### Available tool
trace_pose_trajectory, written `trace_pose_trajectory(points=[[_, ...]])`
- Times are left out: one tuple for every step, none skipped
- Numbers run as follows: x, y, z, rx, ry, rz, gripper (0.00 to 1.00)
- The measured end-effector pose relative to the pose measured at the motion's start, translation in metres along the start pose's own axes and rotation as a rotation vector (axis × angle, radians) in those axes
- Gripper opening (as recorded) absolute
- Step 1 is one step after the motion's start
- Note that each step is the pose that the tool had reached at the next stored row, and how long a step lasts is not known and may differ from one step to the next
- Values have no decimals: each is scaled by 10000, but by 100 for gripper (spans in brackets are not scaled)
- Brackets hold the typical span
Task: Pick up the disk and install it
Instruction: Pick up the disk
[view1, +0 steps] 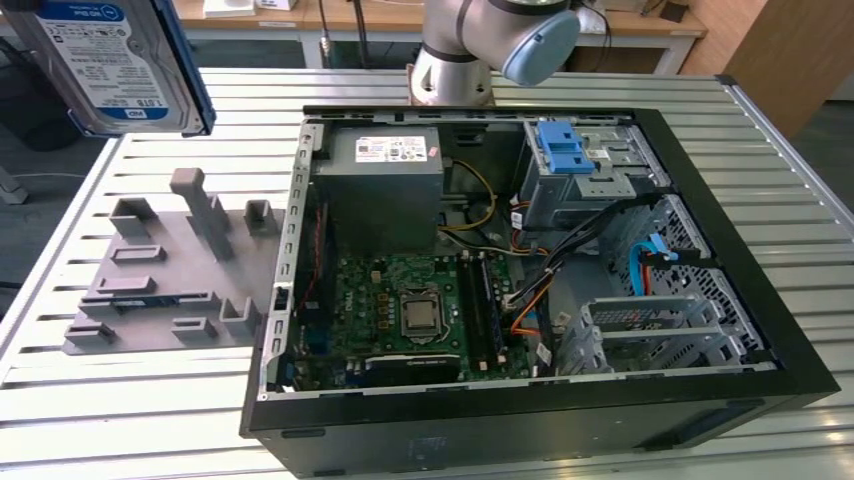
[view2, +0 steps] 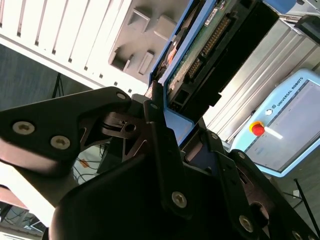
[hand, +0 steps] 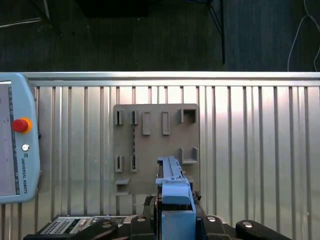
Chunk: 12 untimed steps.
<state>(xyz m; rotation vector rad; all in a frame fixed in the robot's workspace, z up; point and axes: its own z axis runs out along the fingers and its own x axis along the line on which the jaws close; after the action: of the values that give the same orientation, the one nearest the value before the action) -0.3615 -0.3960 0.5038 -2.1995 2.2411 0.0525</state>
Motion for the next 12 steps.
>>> trace_pose_trajectory(points=[[0, 2, -1, 12, -4, -1, 36], [0, 2, -1, 15, -4, -1, 36], [0, 2, -1, 16, -4, -1, 36], [-1, 3, -1, 18, -4, 0, 36], [-1, 3, -1, 18, -4, 0, 36], [0, 3, -1, 18, -4, -3, 36], [0, 3, -1, 18, -4, -22, 36], [0, 3, -1, 16, -2, -71, 36], [0, 3, -1, 14, 0, -151, 36], [2, 3, -1, 13, 1, -219, 36], [12, 3, 0, 13, 1, -242, 36], [25, -1, -1, 12, 2, -244, 36]])
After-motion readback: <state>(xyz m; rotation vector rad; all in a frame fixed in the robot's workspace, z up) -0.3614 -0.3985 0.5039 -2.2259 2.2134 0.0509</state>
